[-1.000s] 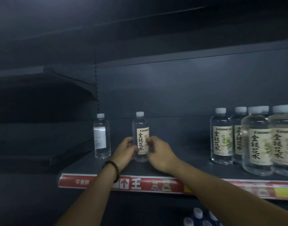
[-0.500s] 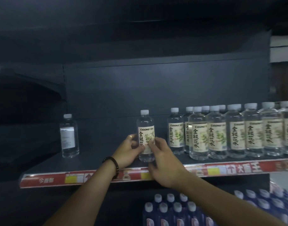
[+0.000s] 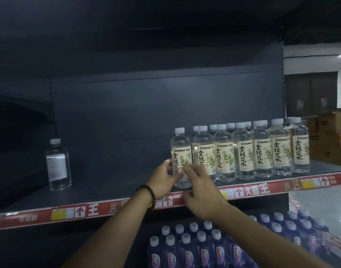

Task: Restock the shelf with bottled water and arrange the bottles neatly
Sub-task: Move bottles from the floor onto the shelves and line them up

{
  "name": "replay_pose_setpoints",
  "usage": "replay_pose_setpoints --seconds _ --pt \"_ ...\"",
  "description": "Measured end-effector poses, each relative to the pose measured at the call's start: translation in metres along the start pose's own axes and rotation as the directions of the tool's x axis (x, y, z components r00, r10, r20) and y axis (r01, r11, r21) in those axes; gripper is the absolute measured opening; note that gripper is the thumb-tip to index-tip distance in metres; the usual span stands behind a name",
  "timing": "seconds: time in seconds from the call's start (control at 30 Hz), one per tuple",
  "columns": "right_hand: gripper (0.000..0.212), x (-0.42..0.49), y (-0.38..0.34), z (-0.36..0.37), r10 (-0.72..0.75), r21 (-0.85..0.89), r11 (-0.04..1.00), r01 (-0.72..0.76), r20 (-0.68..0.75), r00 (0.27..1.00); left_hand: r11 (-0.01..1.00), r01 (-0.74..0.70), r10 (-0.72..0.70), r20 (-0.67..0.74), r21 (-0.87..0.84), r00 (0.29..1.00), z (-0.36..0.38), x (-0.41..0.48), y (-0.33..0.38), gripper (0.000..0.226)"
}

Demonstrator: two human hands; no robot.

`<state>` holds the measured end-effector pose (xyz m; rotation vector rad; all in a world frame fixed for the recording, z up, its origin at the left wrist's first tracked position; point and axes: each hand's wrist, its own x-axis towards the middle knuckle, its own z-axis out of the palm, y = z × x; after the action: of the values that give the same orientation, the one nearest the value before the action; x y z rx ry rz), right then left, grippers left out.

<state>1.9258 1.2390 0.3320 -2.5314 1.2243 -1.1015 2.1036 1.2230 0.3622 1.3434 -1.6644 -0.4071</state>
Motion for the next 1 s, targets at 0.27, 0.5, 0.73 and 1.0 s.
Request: replay_pose_setpoints --seconds 0.27,0.5,0.73,1.0 --pt "0.083 -0.002 0.003 -0.003 0.057 0.015 0.998 -0.058 0.011 0.998 1.000 -0.001 0.002 -0.029 0.029 1.000 0.017 0.008 0.006 0.039" --pt "0.062 0.002 -0.006 -0.002 0.050 0.029 0.998 -0.048 -0.091 0.995 0.999 0.001 -0.001 -0.004 0.032 1.000 0.014 0.008 0.006 0.046" --pt "0.046 0.031 -0.051 0.028 -0.066 0.097 0.993 0.072 -0.062 0.996 0.977 0.059 -0.034 -0.124 0.204 0.992 -0.064 -0.014 -0.034 0.053" --pt "0.040 0.099 -0.142 0.124 -0.086 0.319 0.947 0.029 0.166 0.982 0.903 0.289 -0.144 -0.410 0.319 0.901 -0.216 -0.076 -0.115 0.041"
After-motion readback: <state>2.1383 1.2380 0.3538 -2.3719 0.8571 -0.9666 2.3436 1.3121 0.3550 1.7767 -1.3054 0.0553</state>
